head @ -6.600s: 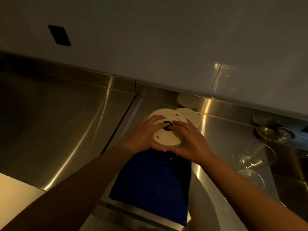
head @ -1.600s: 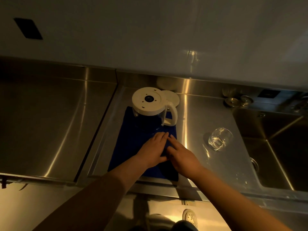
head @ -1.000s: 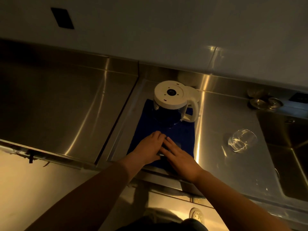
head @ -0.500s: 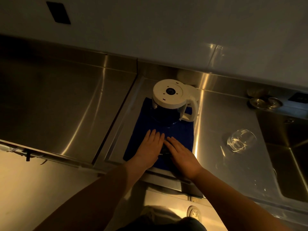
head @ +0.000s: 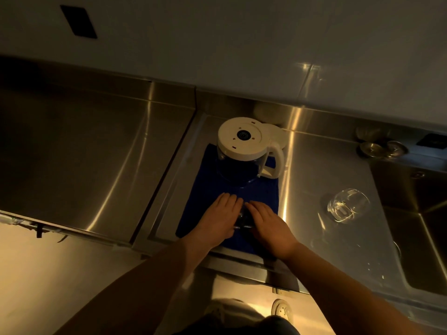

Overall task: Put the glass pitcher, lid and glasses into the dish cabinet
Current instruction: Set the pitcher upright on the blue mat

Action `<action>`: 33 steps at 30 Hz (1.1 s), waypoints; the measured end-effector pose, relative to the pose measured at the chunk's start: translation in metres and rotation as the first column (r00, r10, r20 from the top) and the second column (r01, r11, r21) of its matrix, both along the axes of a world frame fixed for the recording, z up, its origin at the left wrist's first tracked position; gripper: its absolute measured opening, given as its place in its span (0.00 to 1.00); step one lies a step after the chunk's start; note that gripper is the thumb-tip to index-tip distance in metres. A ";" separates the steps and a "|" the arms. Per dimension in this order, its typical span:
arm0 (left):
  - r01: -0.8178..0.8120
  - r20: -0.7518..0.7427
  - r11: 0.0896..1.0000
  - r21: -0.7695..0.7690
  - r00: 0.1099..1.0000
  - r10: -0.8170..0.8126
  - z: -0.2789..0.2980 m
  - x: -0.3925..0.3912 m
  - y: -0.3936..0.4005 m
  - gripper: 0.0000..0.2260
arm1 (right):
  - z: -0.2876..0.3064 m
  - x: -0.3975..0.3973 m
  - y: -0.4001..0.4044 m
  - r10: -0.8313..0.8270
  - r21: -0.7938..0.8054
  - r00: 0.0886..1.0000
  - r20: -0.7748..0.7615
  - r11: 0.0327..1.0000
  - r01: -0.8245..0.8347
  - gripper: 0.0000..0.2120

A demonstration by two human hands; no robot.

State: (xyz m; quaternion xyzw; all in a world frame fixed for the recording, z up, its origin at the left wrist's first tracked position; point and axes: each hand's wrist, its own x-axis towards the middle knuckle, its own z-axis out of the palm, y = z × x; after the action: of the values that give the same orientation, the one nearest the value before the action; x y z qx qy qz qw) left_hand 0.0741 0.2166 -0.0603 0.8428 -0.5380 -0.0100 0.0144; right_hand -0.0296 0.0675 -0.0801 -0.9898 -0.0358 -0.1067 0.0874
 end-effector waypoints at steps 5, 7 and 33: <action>0.063 -0.015 0.996 -0.059 0.998 -0.064 0.005 0.002 -0.009 0.37 | 0.028 -0.010 -0.028 0.088 -0.061 0.996 0.017 0.994 -0.087 0.37; 0.053 -0.021 0.995 -0.080 0.998 -0.054 0.008 0.002 -0.010 0.38 | 0.036 -0.012 -0.032 0.100 -0.088 0.994 0.032 0.991 -0.097 0.37; -0.186 -0.264 0.968 -0.171 0.955 0.137 0.012 0.015 -0.005 0.29 | 0.016 0.017 0.012 0.046 0.021 0.997 -0.060 0.999 -0.045 0.40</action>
State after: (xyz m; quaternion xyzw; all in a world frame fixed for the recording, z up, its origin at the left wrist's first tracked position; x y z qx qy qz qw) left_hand 0.0887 0.2119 -0.0487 0.8706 -0.4594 -0.0624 0.1648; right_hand -0.0129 0.0797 -0.0641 -0.9906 -0.0548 -0.0752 0.1004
